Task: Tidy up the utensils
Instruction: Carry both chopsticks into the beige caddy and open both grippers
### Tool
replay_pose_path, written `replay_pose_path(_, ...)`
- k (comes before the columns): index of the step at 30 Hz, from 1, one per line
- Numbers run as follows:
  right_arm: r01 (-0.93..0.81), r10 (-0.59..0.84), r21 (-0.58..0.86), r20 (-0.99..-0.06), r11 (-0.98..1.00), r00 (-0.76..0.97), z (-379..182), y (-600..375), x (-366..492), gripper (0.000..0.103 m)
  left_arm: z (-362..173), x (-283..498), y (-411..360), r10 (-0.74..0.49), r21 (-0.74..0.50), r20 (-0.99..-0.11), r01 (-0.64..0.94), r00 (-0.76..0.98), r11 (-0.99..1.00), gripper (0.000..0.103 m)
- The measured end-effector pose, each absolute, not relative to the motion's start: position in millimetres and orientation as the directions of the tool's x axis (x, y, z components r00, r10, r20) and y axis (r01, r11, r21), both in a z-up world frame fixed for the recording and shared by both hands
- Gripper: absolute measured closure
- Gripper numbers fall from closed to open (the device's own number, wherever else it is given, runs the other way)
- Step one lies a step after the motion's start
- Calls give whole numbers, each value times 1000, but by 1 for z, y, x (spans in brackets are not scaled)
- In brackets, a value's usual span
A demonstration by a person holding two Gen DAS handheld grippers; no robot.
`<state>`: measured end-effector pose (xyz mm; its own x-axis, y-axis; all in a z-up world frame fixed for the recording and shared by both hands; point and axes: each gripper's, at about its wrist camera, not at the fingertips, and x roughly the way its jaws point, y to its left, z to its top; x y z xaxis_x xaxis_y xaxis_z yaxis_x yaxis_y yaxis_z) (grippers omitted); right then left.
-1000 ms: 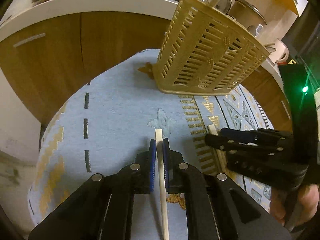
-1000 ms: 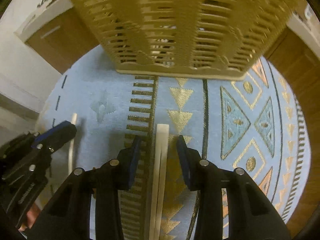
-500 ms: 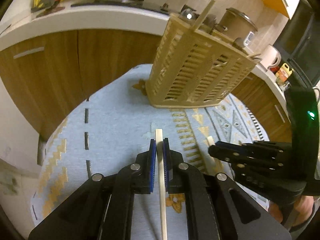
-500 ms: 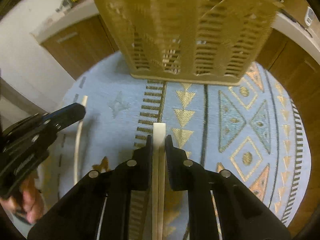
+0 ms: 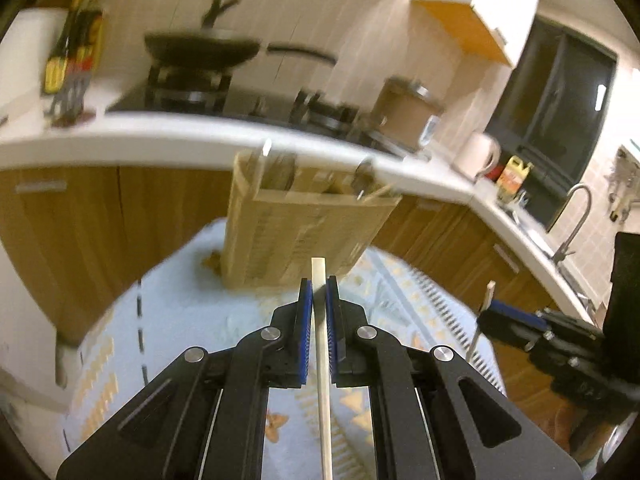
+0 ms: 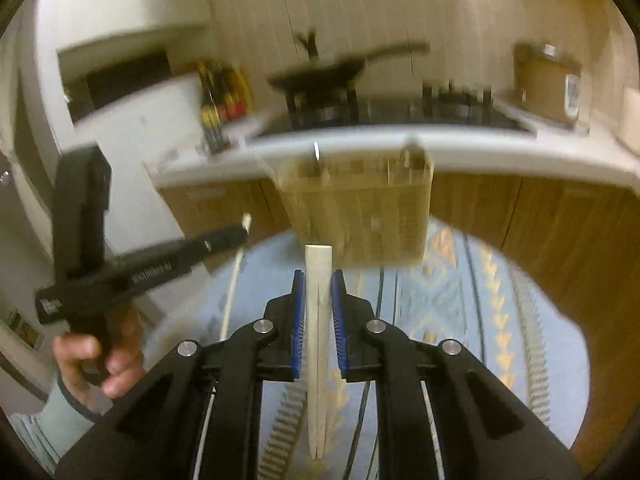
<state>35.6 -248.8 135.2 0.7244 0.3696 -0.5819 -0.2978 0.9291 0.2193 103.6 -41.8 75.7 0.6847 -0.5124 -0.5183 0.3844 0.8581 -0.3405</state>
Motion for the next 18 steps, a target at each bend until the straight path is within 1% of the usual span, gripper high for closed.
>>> replay_pose_path(3,-313,380,216,-499,925,778,171,-258,29,92,105,93,-44,-530,-328,-434,421,729,846,98)
replay_pose_path(6,-315,373,201,-447,928,813,196,-259,37,92,138,88,-46,-521,-290,-346,440,780,850,98)
replay_pose_path(11,-315,361,179,-400,932,842,221,-257,59,92,186,88,-49,-500,-251,-203,448,842,858,98)
replay_pose_path(17,-304,334,139,-366,943,869,240,-253,93,92,210,98,-53,-442,-240,-84,412,893,879,98)
replay_pose_path(18,-300,331,138,-360,944,872,240,-252,101,92,213,100,-55,-415,-231,-51,393,909,890,98)
